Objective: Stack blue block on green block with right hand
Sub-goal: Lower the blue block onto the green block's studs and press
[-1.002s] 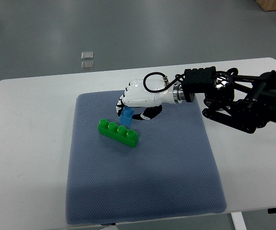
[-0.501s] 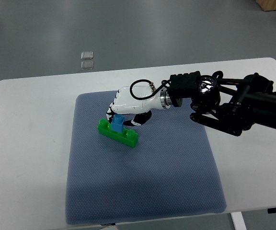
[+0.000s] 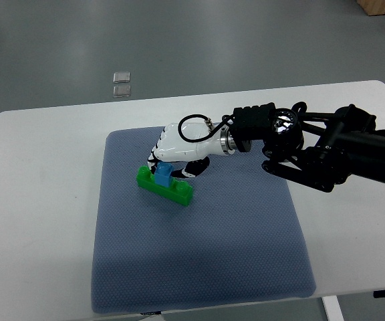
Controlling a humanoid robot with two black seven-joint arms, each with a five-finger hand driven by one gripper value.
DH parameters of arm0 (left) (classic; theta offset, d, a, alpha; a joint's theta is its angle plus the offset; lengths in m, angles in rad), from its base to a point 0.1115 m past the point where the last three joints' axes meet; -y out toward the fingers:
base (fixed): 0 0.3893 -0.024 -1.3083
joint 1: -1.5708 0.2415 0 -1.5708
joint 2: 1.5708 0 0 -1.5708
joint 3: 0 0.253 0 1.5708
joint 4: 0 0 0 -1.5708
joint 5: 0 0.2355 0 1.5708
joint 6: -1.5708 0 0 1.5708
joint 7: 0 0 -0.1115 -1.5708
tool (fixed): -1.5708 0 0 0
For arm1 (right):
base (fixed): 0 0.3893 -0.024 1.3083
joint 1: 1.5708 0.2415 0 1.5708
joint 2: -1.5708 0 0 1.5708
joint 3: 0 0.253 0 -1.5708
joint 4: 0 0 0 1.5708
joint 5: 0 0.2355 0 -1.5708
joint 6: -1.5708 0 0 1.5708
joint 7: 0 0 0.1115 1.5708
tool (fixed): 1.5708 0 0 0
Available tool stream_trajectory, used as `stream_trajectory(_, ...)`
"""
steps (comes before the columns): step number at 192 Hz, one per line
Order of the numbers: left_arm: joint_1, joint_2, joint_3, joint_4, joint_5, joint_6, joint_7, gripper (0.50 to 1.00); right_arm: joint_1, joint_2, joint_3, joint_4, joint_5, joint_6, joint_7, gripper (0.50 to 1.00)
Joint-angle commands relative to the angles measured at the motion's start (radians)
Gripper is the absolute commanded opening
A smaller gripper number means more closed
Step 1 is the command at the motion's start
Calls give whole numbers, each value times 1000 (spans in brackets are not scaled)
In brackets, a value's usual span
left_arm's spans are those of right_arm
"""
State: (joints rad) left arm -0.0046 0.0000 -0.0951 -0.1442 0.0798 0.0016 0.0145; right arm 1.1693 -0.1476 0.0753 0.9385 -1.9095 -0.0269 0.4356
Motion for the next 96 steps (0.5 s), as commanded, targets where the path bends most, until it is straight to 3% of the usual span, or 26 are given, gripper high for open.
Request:
stream_trajectory(1, 0, 0, 0, 0, 0, 0, -1, 1000, -2, 2, -2, -1, -10, -4, 0, 558)
stream_trajectory(96, 0, 0, 0, 0, 0, 0, -1, 1000, -10, -1, 0, -20, -23, -10, 0, 558)
